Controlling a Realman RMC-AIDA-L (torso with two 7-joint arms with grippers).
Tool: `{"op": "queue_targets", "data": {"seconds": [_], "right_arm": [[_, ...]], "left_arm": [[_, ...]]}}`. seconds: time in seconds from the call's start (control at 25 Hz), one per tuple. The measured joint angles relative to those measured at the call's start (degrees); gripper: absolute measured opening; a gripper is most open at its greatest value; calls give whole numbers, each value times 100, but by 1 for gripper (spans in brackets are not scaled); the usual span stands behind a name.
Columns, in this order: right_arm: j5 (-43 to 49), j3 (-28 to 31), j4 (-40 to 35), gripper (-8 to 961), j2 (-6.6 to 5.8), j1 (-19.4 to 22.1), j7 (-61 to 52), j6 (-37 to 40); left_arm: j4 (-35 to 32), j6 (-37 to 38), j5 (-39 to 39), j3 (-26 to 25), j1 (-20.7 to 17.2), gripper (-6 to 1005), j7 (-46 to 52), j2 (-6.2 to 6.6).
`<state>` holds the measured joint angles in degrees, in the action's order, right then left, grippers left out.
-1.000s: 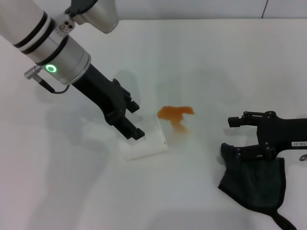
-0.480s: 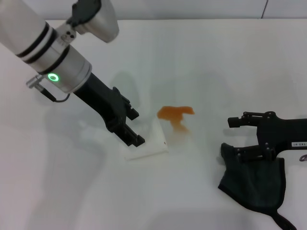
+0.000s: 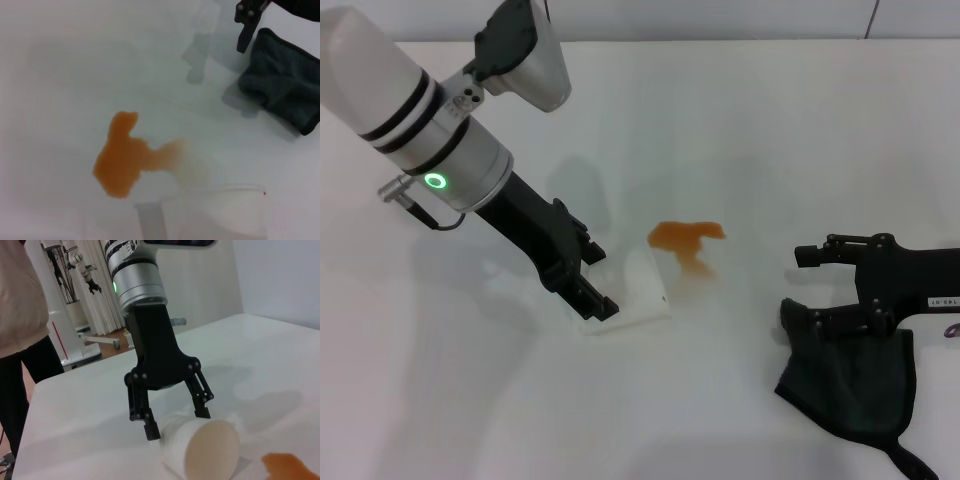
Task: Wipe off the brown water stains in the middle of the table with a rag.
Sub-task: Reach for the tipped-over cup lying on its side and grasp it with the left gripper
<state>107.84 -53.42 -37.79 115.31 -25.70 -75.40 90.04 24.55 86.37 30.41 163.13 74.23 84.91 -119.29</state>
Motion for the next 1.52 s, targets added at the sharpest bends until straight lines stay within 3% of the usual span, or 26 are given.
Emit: {"op": "queue_targets", "data": {"seconds": [0.44,1.52], "right_arm": [[0,-2,-1,855,0,30,6,-5],[0,-2,4,853,0,37,8,-16]], "left_arm": [[-270,-380,-5,0,-48,845,78,-7],[-414,-500,62,0,-42,846,139,-7]]}}
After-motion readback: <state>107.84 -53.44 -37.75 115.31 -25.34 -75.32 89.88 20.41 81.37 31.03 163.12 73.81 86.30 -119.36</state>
